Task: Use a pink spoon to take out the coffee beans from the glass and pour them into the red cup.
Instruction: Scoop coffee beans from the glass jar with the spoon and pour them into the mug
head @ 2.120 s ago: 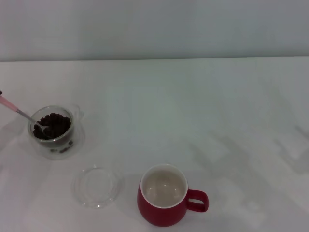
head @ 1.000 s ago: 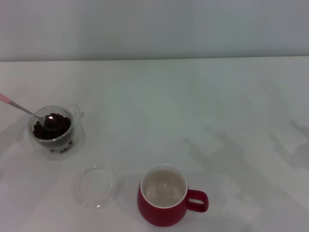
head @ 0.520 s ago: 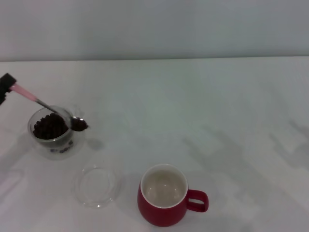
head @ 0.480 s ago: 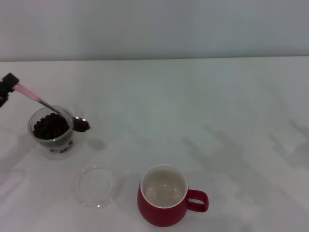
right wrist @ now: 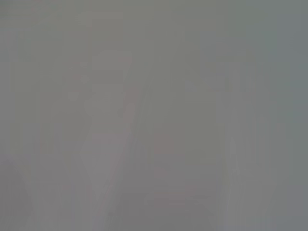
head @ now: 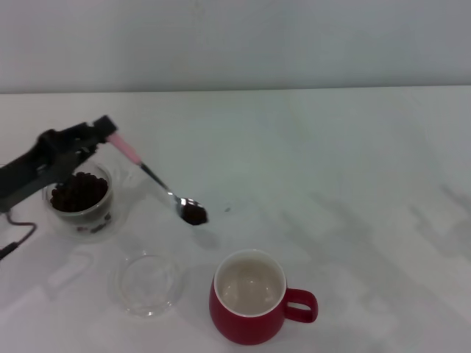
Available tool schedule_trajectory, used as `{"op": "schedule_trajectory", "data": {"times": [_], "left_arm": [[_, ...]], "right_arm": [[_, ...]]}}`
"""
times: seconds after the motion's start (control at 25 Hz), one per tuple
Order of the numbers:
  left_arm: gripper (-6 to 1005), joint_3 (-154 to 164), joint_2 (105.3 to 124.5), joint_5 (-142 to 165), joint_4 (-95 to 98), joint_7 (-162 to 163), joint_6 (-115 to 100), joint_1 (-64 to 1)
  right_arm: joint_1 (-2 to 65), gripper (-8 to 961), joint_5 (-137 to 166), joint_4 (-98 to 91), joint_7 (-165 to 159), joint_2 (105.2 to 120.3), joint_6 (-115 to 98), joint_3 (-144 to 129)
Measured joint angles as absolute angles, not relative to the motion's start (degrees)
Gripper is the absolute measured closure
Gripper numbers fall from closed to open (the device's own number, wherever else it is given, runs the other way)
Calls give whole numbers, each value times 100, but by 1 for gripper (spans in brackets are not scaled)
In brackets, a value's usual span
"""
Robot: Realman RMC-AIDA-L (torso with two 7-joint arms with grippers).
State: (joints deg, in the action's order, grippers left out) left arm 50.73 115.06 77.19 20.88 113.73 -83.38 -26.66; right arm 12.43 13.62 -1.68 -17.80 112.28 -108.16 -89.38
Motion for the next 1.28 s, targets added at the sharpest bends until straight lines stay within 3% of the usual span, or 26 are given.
{"op": "schedule_trajectory", "data": {"times": [0.32,0.84,1.28], "left_arm": [[878,5627,11631,7997,2086,11300,-8303,-3107],[877,5634,11773,8919,3019,11137,-8273,-3287],[876,5656,11846,9896,3294,11054,-8077,-3914]], "right_arm": [[1163,220,1362,-157,-1784,11257,-10839,-8938],[1139,220,1362,-158,-1809,11257,-10819,-8938],[1186,220,1362,-169,-1811,11249,-10682,-8906]]}}
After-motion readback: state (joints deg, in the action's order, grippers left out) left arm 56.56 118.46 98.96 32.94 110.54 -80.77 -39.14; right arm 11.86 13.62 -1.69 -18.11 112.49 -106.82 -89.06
